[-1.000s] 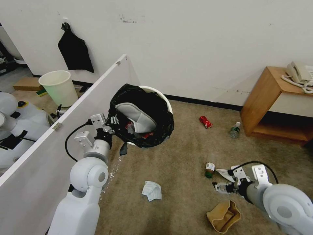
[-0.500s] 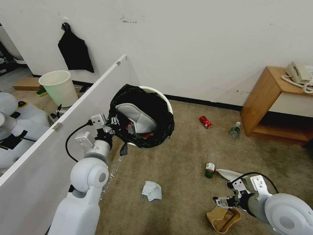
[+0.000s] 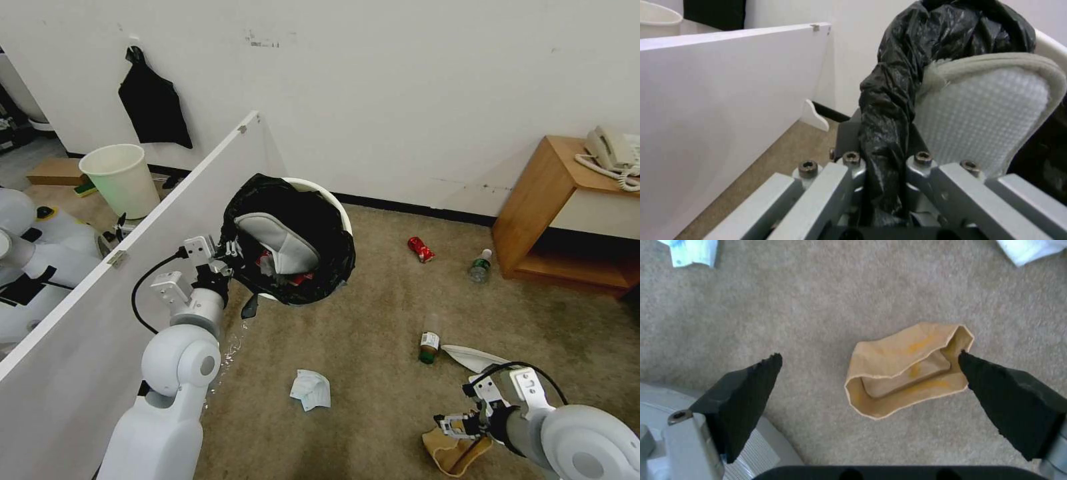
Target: Pick up the trash bin, then pick up the garbage from the floor and place it into the trash bin.
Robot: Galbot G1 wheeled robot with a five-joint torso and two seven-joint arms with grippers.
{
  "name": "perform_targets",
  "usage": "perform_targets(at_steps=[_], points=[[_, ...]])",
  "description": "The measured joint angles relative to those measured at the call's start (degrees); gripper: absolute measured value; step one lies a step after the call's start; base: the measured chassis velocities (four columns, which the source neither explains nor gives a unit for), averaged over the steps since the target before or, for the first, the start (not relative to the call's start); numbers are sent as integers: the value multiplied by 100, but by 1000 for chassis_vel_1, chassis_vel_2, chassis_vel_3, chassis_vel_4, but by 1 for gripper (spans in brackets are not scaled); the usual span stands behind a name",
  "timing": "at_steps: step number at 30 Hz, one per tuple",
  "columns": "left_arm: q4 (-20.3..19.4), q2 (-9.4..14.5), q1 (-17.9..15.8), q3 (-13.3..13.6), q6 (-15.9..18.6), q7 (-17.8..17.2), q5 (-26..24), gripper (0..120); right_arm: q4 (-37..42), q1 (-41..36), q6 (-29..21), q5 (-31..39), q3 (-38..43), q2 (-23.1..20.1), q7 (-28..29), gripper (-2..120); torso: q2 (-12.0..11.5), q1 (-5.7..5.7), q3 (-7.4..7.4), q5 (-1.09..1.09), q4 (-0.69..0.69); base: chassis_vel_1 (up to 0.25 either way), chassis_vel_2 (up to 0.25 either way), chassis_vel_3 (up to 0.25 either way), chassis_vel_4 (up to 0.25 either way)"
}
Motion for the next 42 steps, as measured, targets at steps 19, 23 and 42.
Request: perform_targets(at_steps=[19, 23, 42], points=[[-25, 37, 55, -27, -20, -2, 11, 5, -872, 351, 101, -309, -235, 401, -564, 100, 0, 0, 0, 0, 0, 0, 0, 0, 0], [-12, 39, 57, -39, -21, -2, 13, 5, -1148, 564, 149, -385, -380, 490, -679, 100, 0, 0, 0, 0, 0, 0, 0, 0, 0], [27, 79, 71, -117, -38, -1, 10, 5, -1966, 1217, 43, -508, -1093, 997, -824, 100, 0, 0, 0, 0, 0, 0, 0, 0, 0]])
